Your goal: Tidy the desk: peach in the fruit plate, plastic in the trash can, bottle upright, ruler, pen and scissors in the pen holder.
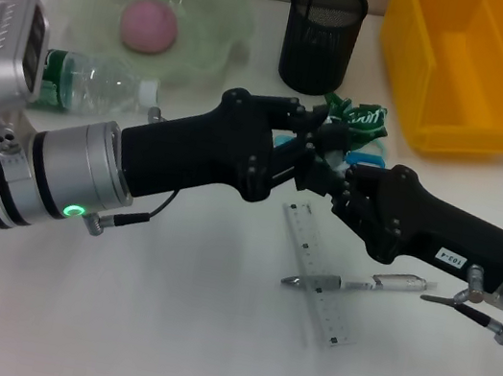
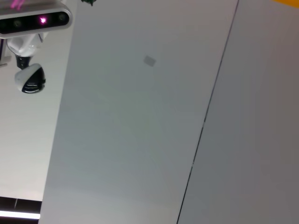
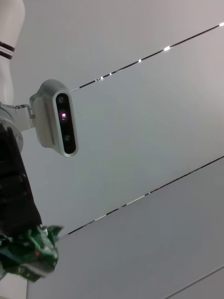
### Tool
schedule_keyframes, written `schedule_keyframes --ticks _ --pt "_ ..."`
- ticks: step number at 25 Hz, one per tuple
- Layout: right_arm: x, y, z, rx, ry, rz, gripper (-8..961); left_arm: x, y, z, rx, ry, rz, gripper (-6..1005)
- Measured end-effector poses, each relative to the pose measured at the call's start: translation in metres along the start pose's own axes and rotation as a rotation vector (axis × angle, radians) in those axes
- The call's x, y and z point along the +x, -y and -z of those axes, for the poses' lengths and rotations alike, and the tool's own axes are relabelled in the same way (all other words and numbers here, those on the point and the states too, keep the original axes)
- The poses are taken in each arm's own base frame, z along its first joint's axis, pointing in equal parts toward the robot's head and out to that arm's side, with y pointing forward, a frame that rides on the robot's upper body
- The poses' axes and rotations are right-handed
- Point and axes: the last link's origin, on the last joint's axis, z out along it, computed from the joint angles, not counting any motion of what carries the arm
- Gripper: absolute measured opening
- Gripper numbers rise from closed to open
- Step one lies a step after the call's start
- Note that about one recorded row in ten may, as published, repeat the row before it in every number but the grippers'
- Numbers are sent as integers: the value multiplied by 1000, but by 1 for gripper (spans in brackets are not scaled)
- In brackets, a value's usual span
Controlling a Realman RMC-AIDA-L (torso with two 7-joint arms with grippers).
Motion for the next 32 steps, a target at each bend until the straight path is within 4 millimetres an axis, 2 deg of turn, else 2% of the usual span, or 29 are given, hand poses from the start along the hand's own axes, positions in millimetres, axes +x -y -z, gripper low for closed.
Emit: schedule_keyframes --ticks 3,8,14,17,22,27,28,29,30,32 --pt "0 0 0 -1 0 0 13 1 3 1 15 -2 17 147" --pt "0 0 0 -1 0 -1 12 1 4 0 18 2 27 242" --pt "0 1 0 7 3 -2 12 5 4 2 15 -12 36 459" --pt "-1 3 5 38 22 -1 13 9 6 5 15 -29 46 658" --pt "-4 10 13 97 43 13 9 20 9 18 -12 -33 68 807" --pt "-23 27 41 260 152 38 24 17 10 25 -29 30 55 807" --pt "-23 27 41 260 152 38 27 15 10 31 -26 59 35 807" --pt "-28 31 49 299 180 41 30 12 9 37 -16 65 23 807" --pt "-39 40 64 382 231 52 33 12 9 37 -16 65 23 807" --pt "-43 44 71 421 246 59 39 11 8 40 -7 62 16 807"
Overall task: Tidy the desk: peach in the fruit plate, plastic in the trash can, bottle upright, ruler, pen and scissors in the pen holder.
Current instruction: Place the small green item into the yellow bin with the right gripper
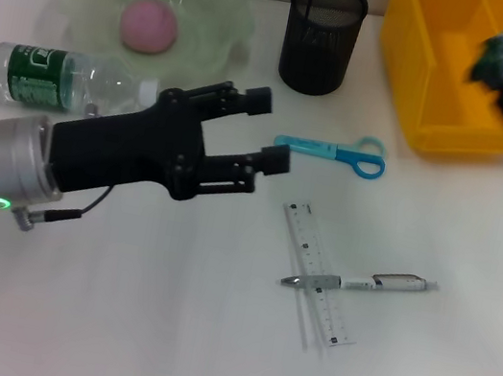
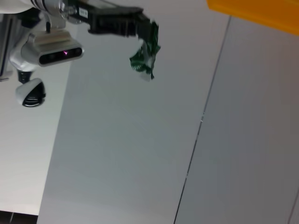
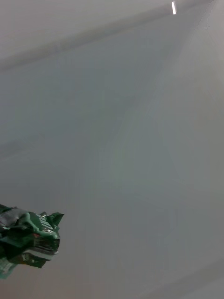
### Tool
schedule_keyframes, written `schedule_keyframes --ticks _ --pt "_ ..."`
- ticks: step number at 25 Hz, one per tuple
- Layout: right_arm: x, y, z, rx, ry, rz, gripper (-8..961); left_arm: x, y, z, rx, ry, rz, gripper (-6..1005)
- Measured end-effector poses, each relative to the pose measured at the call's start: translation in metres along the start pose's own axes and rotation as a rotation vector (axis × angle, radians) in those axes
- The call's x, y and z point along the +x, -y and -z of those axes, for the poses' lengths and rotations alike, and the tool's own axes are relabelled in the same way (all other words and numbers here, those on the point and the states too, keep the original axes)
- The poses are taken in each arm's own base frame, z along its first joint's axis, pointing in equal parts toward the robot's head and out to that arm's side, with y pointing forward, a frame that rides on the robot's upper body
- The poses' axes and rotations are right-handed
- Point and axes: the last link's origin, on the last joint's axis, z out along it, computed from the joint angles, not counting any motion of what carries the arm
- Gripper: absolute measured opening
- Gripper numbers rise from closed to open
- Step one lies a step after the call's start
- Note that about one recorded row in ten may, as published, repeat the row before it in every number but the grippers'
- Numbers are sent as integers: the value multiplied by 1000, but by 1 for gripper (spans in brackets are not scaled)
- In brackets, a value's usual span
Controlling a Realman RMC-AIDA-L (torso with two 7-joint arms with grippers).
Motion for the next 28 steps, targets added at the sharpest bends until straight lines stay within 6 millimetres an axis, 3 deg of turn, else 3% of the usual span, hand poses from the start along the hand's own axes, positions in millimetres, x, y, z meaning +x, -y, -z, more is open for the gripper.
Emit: schedule_keyframes --ticks 4,8,18,25,28 --pt "-18 38 1 222 19 54 51 -3 2 13 52 -11 -1 807" --pt "-22 50 -14 276 -12 79 64 -10 1 21 93 -4 -20 806" --pt "-25 66 -67 335 -173 160 94 -22 4 23 153 34 -50 806" --pt "-29 68 -75 361 -152 157 115 -23 4 24 154 33 -41 806" --pt "-31 70 -73 376 -130 149 205 -22 5 25 159 31 -41 806"
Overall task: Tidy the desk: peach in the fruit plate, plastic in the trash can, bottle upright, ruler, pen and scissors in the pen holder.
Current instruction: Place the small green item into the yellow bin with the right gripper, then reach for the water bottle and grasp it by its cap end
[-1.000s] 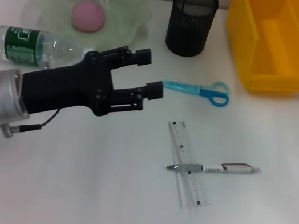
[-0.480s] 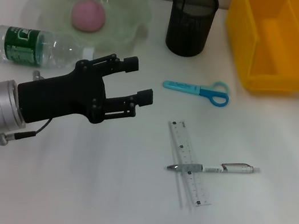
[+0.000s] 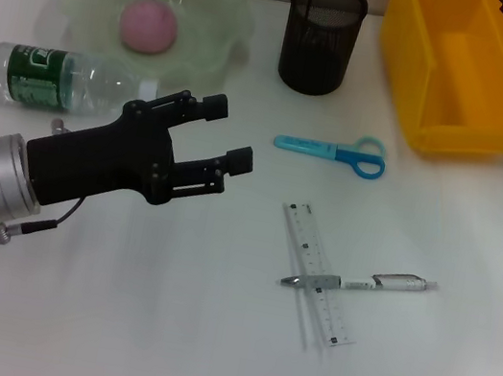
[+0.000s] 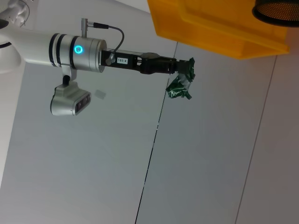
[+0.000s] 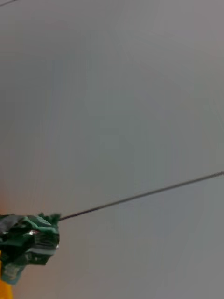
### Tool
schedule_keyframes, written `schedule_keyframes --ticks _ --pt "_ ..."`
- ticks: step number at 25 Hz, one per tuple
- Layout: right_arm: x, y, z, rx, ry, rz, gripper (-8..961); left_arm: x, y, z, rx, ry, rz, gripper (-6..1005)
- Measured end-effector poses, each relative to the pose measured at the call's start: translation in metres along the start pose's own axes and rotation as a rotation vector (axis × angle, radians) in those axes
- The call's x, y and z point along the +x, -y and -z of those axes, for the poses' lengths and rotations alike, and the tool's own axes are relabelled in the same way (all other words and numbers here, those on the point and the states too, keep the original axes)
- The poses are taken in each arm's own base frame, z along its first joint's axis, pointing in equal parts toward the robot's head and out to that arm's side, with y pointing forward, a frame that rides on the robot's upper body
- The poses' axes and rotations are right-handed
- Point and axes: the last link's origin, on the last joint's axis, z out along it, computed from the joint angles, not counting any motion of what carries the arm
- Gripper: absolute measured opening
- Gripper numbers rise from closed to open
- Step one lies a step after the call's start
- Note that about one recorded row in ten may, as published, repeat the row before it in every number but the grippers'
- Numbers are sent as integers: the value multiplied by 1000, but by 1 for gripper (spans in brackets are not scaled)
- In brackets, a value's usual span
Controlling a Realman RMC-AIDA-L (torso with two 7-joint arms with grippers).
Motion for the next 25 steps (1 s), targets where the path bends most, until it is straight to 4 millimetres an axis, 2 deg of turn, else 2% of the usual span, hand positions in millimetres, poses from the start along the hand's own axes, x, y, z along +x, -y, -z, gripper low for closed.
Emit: schedule_keyframes --ticks 14,19,21,22,23,24,25 --pt "-2 3 2 9 5 -2 688 2 2 -1 -2 2 -1 805" --pt "-5 4 9 -1 51 -32 688 2 3 -1 2 5 -2 805" --pt "-9 5 22 -27 118 -67 688 2 4 0 6 8 -4 805" --pt "-14 2 40 -94 188 -97 688 3 7 1 14 16 -9 805" --pt "-14 2 40 -94 188 -97 687 3 7 1 14 16 -9 805" --pt "-18 -3 60 -183 239 -118 687 5 10 4 22 26 -18 805" --pt "-18 -3 60 -183 239 -118 687 5 10 4 22 26 -18 805"
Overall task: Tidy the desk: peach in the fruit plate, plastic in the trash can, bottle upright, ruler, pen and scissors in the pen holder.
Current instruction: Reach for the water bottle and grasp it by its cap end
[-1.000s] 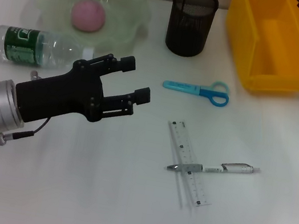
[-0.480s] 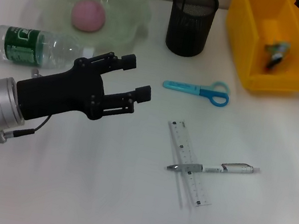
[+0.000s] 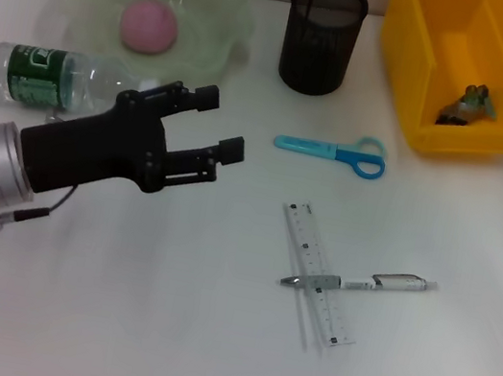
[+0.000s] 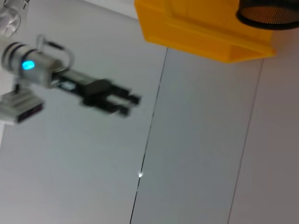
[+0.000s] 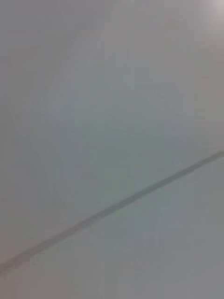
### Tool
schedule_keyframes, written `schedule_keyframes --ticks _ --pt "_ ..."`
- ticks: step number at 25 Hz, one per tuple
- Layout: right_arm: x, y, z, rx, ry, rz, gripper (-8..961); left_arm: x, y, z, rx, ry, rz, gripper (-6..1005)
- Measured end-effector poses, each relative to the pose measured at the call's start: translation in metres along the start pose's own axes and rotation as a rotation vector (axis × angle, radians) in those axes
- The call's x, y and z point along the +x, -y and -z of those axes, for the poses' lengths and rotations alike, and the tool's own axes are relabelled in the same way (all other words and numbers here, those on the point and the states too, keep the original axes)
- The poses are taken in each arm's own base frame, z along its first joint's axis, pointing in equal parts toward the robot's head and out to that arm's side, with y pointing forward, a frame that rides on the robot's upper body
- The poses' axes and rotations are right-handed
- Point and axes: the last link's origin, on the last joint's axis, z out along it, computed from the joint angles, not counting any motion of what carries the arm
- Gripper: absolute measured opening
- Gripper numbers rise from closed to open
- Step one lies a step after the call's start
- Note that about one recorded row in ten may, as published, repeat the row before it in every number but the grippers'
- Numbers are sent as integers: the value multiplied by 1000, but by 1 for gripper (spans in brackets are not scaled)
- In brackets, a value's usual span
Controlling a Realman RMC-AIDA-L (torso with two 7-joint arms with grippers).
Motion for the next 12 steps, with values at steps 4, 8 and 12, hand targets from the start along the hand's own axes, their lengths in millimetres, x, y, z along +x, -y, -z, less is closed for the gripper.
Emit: schedule_keyframes --ticks 4,8,12 --pt "-12 -27 46 -255 21 -39 687 2 4 5 -20 43 -33 805" --pt "-10 -40 63 -372 -44 -59 686 3 5 7 -42 75 -58 805" --pt "8 -51 77 -456 -212 -65 697 6 10 11 -54 114 -79 805"
